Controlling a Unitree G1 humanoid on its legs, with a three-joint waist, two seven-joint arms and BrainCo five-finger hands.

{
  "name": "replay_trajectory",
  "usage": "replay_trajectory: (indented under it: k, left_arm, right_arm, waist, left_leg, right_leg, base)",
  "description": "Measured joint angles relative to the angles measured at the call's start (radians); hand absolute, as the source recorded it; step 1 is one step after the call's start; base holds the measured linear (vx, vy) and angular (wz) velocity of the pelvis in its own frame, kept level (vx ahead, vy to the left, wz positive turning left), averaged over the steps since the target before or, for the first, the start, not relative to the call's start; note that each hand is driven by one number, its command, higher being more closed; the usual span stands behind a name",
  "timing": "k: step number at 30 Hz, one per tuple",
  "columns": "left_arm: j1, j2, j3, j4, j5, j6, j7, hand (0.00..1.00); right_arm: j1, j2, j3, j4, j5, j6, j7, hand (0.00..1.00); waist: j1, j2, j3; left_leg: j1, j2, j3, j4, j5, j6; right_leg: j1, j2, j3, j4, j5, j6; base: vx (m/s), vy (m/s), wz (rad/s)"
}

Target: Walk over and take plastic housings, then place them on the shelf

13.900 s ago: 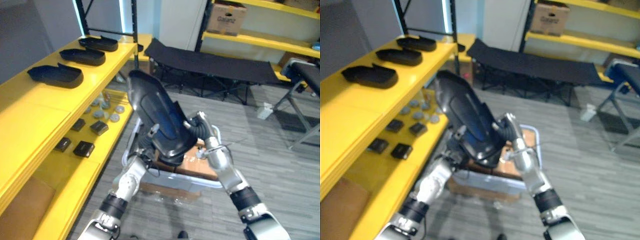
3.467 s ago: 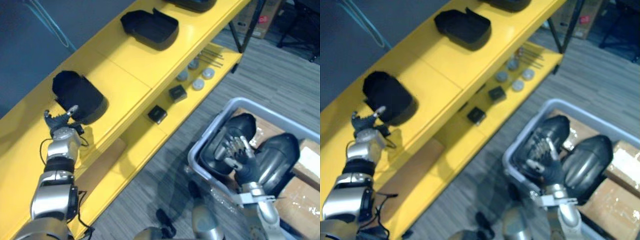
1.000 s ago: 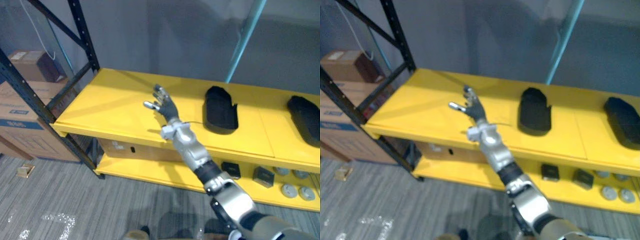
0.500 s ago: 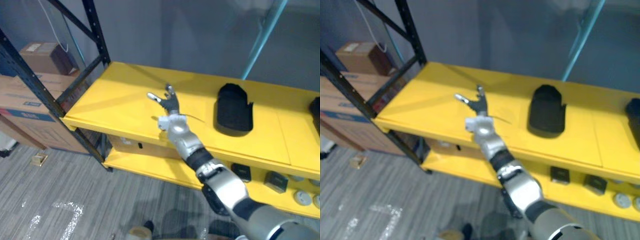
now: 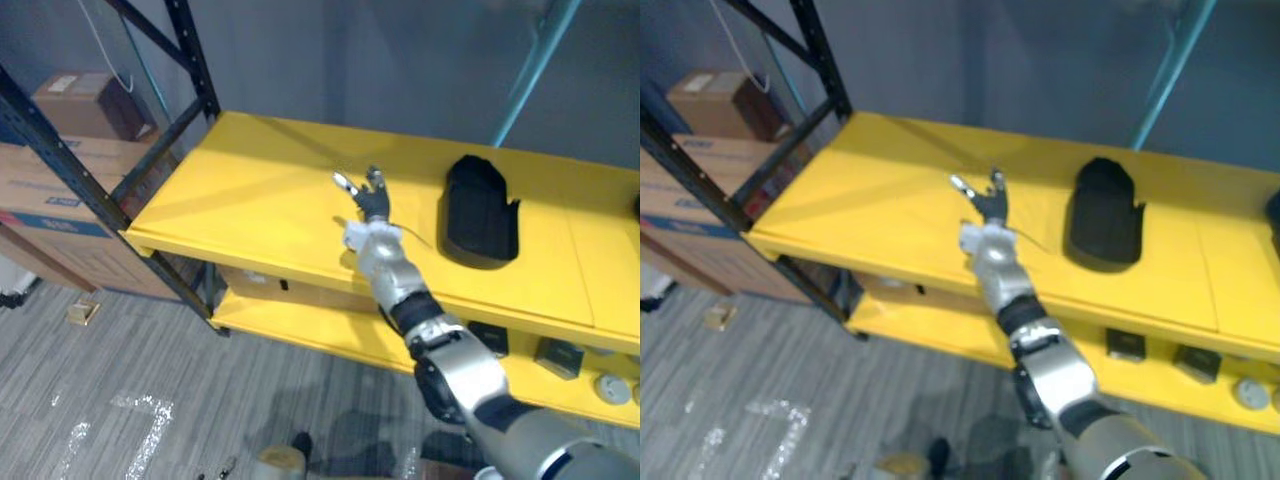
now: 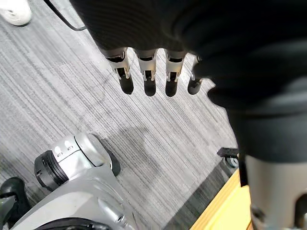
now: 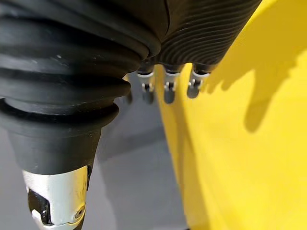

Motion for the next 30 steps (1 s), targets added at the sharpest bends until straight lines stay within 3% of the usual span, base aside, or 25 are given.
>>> replay_trajectory:
  k: [8, 16, 25, 27, 30]
  left_arm:
    - [-0.001, 0.006, -0.039, -0.001, 0.0, 0.001, -0.003, 0.0]
    - [-0.001, 0.01, -0.067, 0.005, -0.001, 0.001, -0.005, 0.0]
    - [-0.001, 0.01, -0.077, 0.007, -0.006, -0.009, -0.017, 0.0]
    - [-0.001, 0.01, -0.077, 0.013, -0.015, -0.015, -0.047, 0.0]
    - [-0.001, 0.009, -0.078, 0.022, -0.02, -0.017, -0.061, 0.0]
  right_arm:
    - [0.002, -0.04, -0.049, 0.02, 0.043, -0.044, 0.017, 0.0]
    - [0.006, -0.093, -0.099, 0.043, 0.082, -0.046, 0.048, 0.0]
    - [0.012, -0.203, -0.201, 0.144, 0.228, -0.053, 0.257, 0.0]
    - [0.012, -0.239, -0.25, 0.168, 0.266, -0.051, 0.319, 0.0]
    - [0.012, -0.268, -0.28, 0.184, 0.278, -0.042, 0.351, 0.0]
  waist:
    - [-0.028, 0.011, 0.007]
    - [-0.048, 0.022, 0.013]
    - [-0.051, 0.031, 0.018]
    - [-0.051, 0.034, 0.02]
    - [-0.052, 0.037, 0.022]
  left_leg:
    - [0.001, -0.007, 0.002, 0.0, 0.003, 0.004]
    - [0.004, -0.006, 0.004, 0.0, 0.003, 0.004]
    - [0.006, -0.007, 0.001, 0.001, 0.003, 0.003]
    - [0.005, -0.009, -0.001, 0.004, 0.005, 0.003]
    - [0.002, -0.011, -0.005, 0.004, 0.01, -0.003]
  right_leg:
    - [-0.001, -0.008, 0.0, 0.0, 0.004, 0.007]
    - [0.001, -0.008, 0.003, -0.001, 0.005, 0.009]
    - [0.004, -0.008, 0.0, -0.001, 0.005, 0.009]
    - [0.004, -0.01, -0.002, 0.0, 0.006, 0.009]
    - [0.004, -0.012, -0.006, 0.0, 0.006, 0.01]
  base:
    - [0.0, 0.0, 0.0]
    - [0.0, 0.0, 0.0]
    - [0.0, 0.0, 0.0]
    - [0.0, 0.0, 0.0]
    - [-0.01, 0.001, 0.06]
